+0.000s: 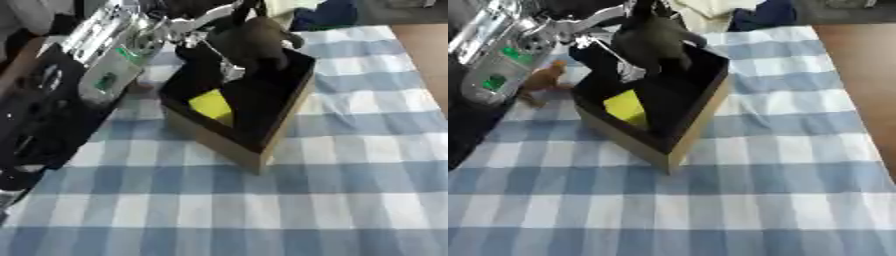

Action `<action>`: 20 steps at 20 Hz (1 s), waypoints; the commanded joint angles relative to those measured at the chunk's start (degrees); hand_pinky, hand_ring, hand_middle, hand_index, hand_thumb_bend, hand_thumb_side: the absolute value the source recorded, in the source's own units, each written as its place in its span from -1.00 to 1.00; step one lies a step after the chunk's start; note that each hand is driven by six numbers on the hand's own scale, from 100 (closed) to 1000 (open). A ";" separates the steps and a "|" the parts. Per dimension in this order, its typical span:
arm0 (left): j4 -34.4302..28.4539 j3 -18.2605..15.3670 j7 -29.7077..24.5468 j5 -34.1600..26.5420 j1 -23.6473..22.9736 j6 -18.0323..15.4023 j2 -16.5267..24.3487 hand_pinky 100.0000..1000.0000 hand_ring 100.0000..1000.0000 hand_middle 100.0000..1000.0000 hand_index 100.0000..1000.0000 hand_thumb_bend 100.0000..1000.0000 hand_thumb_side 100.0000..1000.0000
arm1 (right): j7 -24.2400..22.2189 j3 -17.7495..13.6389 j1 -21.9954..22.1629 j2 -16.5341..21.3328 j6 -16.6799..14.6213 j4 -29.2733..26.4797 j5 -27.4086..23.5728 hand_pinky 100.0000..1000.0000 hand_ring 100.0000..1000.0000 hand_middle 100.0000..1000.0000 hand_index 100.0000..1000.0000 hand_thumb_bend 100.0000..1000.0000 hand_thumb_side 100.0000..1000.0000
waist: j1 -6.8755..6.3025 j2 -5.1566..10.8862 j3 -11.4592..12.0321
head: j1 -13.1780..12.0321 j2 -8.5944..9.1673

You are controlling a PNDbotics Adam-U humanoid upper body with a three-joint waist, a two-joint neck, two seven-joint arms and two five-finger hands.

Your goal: Pick up objects on the table and place them in the box.

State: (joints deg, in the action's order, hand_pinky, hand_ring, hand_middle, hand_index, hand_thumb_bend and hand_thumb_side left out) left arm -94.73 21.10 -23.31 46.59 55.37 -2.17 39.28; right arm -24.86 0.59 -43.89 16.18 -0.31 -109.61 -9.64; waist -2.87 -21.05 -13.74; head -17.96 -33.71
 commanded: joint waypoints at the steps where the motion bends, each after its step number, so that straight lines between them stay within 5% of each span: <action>1: 3.25 0.18 2.35 1.28 1.09 -0.67 -1.30 -0.21 -0.18 -0.38 -0.04 -1.00 -0.45 | -0.28 -0.04 -1.06 -0.09 -0.06 -1.13 -0.47 1.00 0.90 0.40 0.77 -1.00 0.37 | 0.45 1.10 -0.10 | -0.54 0.74; 14: 12.20 0.80 8.34 9.62 -0.26 -1.64 -4.41 -0.16 -0.11 -0.27 0.04 -1.00 -0.51 | -0.68 0.04 -0.98 -0.68 0.43 -1.40 -0.84 1.00 0.91 0.40 0.77 -1.00 0.39 | 0.50 0.78 -0.25 | 0.37 0.87; 16: 12.77 0.96 8.23 9.74 -0.44 -1.53 -4.60 -0.11 -0.05 -0.18 0.13 -1.00 -0.57 | -0.84 0.08 -0.98 -0.75 0.51 -1.42 -0.81 1.00 0.91 0.40 0.77 -1.00 0.39 | 0.50 0.72 -0.25 | 0.43 0.94; 20: 13.28 1.11 7.14 9.86 -0.60 -1.83 -4.92 0.12 0.19 0.04 0.36 -1.00 -0.35 | -0.94 0.07 -1.06 -0.88 0.58 -1.49 -0.84 1.00 0.91 0.40 0.77 -1.00 0.39 | 0.57 0.65 -0.31 | 0.46 0.93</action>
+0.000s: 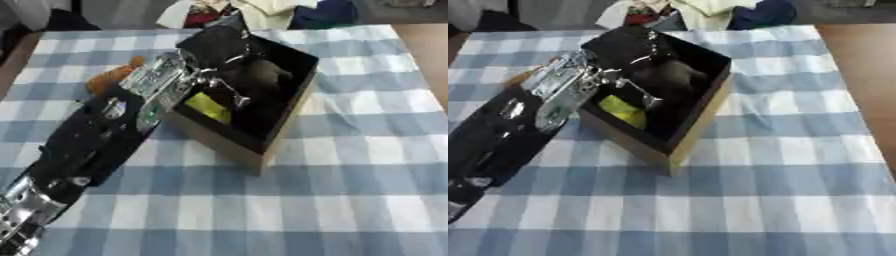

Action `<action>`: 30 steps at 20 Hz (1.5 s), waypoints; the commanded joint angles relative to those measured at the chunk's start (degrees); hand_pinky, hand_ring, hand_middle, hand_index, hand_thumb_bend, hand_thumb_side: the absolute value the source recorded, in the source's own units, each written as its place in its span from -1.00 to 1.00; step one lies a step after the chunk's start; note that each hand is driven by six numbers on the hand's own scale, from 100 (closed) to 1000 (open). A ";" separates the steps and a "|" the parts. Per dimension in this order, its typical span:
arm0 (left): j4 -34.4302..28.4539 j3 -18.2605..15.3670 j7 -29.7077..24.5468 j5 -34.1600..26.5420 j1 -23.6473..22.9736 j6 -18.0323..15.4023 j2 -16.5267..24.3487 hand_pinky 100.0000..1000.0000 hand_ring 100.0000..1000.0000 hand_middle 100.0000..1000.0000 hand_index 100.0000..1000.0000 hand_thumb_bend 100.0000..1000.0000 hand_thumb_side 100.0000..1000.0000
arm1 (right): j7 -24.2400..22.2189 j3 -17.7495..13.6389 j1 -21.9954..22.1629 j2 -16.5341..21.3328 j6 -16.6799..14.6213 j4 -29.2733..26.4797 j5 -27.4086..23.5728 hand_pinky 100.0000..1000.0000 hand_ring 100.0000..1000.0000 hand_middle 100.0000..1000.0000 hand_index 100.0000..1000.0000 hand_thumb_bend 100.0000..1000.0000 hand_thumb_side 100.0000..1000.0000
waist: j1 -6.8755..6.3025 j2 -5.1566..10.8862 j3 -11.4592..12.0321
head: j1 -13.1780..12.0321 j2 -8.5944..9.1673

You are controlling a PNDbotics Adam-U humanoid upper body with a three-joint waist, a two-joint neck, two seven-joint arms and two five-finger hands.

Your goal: Pick up objects on the table and place them in the box.

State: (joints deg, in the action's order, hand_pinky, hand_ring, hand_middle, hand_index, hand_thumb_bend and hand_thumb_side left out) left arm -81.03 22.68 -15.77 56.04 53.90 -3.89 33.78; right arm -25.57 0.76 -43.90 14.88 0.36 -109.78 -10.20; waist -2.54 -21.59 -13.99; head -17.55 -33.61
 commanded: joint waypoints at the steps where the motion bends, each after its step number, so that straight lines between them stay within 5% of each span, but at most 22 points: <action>1: -0.37 -0.44 -0.70 0.66 0.86 -0.16 0.57 0.16 0.27 0.12 0.42 -1.00 -0.28 | -0.24 -0.10 -1.05 0.39 -0.07 -1.33 -0.28 1.00 0.91 0.40 0.78 -1.00 0.39 | 0.24 1.18 -0.09 | 0.04 0.80; 6: 0.08 -0.54 -2.60 2.14 0.82 -0.11 0.31 0.25 0.46 0.36 0.65 -1.00 0.00 | -0.45 -0.06 -1.00 0.29 0.01 -1.32 -0.30 1.00 0.91 0.40 0.78 -1.00 0.40 | 0.27 1.18 -0.13 | 0.01 0.82; 11: -0.09 -0.75 -3.22 2.68 0.88 1.71 0.03 0.34 0.59 0.52 0.82 -0.98 0.63 | -0.58 -0.04 -0.86 0.21 0.11 -1.37 -0.33 1.00 0.91 0.39 0.78 -1.00 0.40 | 0.25 1.23 -0.04 | 0.19 0.74; 14: -1.10 -0.81 -3.16 3.32 1.05 3.34 0.21 0.41 0.66 0.59 0.87 -0.62 0.85 | -0.64 -0.03 -0.74 0.16 0.18 -1.39 -0.36 1.00 0.91 0.39 0.78 -1.00 0.40 | 0.25 1.36 0.08 | 0.40 0.56; 19: -3.74 -1.47 -4.59 3.29 1.19 5.26 0.85 0.42 0.67 0.59 0.87 -0.40 0.84 | -0.68 -0.04 -0.36 0.05 0.33 -1.41 -0.44 1.00 0.91 0.39 0.78 -1.00 0.39 | 0.26 1.82 0.44 | 0.90 0.06; 30: -16.31 -3.87 -10.87 -5.33 0.66 8.94 4.70 0.36 0.58 0.51 0.80 -0.68 0.83 | -0.17 -0.26 1.04 -0.31 0.87 -1.73 -0.53 1.00 0.91 0.39 0.78 -1.00 0.36 | 0.40 3.66 1.87 | 2.24 -1.35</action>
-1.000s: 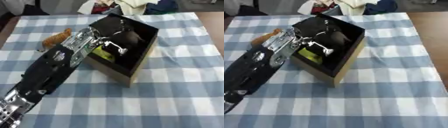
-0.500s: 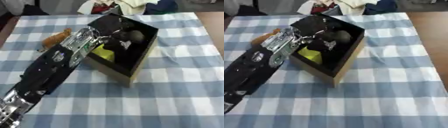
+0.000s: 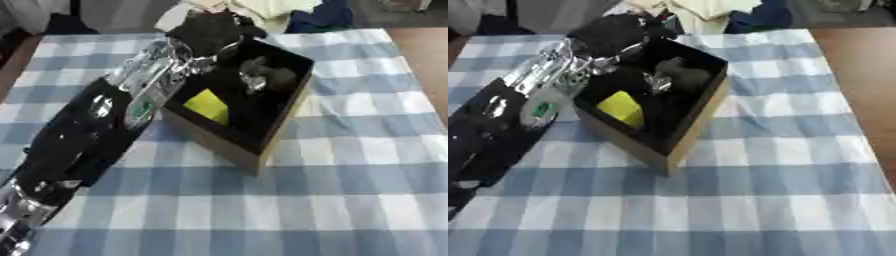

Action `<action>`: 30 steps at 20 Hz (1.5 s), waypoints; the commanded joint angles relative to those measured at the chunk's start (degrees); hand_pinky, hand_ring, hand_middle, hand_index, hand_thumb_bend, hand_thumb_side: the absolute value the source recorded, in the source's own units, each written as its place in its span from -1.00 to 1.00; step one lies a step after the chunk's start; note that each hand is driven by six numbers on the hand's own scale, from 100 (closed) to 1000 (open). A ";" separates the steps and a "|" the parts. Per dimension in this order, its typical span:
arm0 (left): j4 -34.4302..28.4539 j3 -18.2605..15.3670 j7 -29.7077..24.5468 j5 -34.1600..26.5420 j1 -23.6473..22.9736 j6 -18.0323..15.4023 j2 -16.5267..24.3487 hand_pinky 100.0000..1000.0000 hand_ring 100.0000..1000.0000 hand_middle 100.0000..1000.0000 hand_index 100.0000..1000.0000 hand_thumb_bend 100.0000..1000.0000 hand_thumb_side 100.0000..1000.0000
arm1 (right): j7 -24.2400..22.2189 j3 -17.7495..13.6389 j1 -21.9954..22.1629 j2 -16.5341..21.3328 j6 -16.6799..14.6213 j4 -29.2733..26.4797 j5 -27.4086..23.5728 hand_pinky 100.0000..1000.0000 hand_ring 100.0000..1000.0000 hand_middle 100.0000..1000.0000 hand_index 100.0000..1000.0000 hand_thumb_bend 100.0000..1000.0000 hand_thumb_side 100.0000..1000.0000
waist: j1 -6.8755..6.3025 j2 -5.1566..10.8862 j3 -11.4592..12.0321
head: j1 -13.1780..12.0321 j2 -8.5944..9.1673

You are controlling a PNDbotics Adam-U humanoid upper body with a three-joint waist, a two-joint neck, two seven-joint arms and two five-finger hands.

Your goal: Pick up objects on the table and place them in the box.

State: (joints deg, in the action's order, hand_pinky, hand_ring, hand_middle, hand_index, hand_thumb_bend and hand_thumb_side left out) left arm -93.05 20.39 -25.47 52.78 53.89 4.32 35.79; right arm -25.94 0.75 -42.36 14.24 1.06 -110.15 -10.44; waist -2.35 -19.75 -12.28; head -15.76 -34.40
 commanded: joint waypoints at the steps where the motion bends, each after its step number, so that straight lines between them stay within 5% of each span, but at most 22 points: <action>1: -6.39 -2.18 -1.57 -3.56 0.33 1.24 3.40 0.36 0.58 0.51 0.80 -0.72 0.80 | 0.30 -0.30 -0.34 0.40 0.20 -1.38 -0.29 1.00 0.91 0.39 0.78 -1.00 0.36 | 0.24 2.04 0.42 | 0.68 -0.83; 9: -21.13 -9.18 -0.75 -10.43 -5.33 3.87 11.94 0.37 0.59 0.50 0.78 -0.66 0.59 | 0.99 -0.77 0.83 0.94 0.34 -1.47 -0.09 1.00 0.91 0.39 0.78 -1.00 0.36 | 0.35 2.98 2.09 | 1.93 -2.16; 19: -21.54 -12.68 -0.72 -8.62 -12.75 4.36 20.88 0.39 0.64 0.54 0.78 -0.54 0.46 | 1.36 -0.93 1.09 1.78 0.18 -1.41 -0.01 1.00 0.90 0.39 0.77 -1.00 0.36 | 0.43 3.28 3.26 | 2.89 -2.63; 30: -18.33 -14.70 -3.86 -6.80 -17.59 4.97 24.56 0.42 0.68 0.56 0.79 -0.49 0.48 | 1.55 -1.04 -0.18 2.75 -0.58 -0.95 0.32 1.00 0.90 0.38 0.77 -1.00 0.38 | 0.92 1.62 3.38 | 2.36 -1.24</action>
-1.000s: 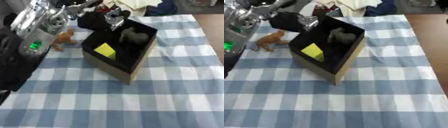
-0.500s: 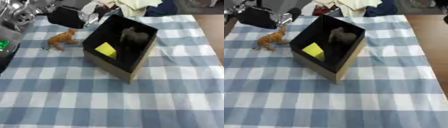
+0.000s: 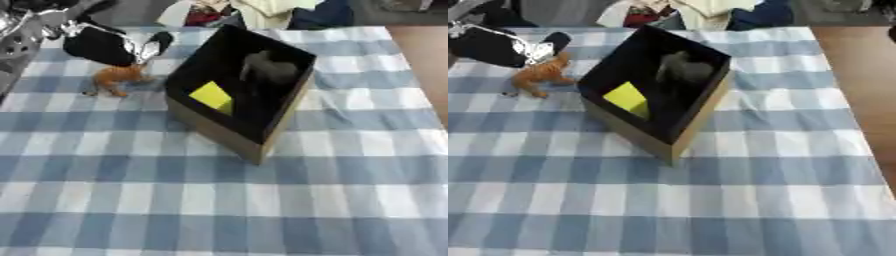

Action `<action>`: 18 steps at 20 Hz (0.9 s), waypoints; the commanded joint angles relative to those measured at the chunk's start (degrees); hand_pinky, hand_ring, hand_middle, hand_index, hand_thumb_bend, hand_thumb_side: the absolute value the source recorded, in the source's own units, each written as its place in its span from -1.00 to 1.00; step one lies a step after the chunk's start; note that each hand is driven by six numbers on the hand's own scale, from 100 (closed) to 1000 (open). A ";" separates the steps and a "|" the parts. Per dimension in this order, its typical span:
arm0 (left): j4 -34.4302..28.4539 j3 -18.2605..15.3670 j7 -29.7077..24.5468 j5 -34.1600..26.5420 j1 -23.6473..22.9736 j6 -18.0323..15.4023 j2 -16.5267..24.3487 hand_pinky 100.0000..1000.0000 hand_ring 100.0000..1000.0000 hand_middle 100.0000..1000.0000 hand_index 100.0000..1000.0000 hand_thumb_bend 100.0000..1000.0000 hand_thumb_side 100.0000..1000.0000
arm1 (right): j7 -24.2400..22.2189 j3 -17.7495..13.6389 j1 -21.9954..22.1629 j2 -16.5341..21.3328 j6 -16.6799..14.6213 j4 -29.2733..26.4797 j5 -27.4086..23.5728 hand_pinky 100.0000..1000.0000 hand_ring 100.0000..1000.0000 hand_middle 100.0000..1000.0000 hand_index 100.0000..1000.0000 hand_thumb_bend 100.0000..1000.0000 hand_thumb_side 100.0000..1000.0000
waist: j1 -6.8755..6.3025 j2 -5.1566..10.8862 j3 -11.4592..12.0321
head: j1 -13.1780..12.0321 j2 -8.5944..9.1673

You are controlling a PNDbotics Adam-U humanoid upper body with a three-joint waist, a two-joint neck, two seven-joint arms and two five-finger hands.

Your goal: Pick up objects on the table and place them in the box.

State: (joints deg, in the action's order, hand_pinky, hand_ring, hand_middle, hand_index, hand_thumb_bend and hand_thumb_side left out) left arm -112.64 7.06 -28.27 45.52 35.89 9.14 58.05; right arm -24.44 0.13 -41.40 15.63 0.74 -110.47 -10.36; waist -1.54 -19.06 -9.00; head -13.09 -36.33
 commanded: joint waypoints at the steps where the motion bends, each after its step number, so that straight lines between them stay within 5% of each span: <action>1: 2.47 -1.45 -1.56 0.44 0.42 0.21 2.23 0.42 0.68 0.57 0.80 -0.50 0.50 | 0.03 -0.41 -1.21 1.41 -0.31 -0.59 0.28 1.00 0.90 0.38 0.77 -1.00 0.38 | 0.12 0.84 0.12 | -0.35 0.78; 5: 7.92 -1.65 -3.32 -0.08 1.05 -0.20 1.67 0.46 0.71 0.60 0.83 -0.42 0.63 | -0.05 -0.38 -1.45 1.57 -0.43 -0.44 0.38 1.00 0.90 0.38 0.77 -1.00 0.39 | 0.16 0.50 0.15 | -0.51 1.19; 13: 15.30 -1.67 -8.46 -0.02 3.05 -1.74 0.70 0.52 0.75 0.62 0.89 -0.31 0.40 | -0.29 -0.27 -1.93 1.89 -0.59 -0.22 0.51 1.00 0.90 0.37 0.77 -1.00 0.40 | 0.13 -0.34 -0.01 | -0.76 1.92; 18: 17.20 -1.79 -13.53 1.90 4.38 -1.63 0.40 0.57 0.78 0.64 0.93 -0.10 0.62 | -0.59 -0.16 -2.01 1.89 -0.52 -0.10 0.51 1.00 0.90 0.37 0.77 -1.00 0.41 | 0.06 -0.63 -0.09 | -1.02 2.22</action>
State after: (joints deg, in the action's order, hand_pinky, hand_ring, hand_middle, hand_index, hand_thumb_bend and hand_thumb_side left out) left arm -95.48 6.43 -40.60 46.83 39.34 7.52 57.27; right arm -24.86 0.07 -42.39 16.45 0.35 -110.16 -10.10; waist -1.41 -20.79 -9.08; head -13.96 -34.79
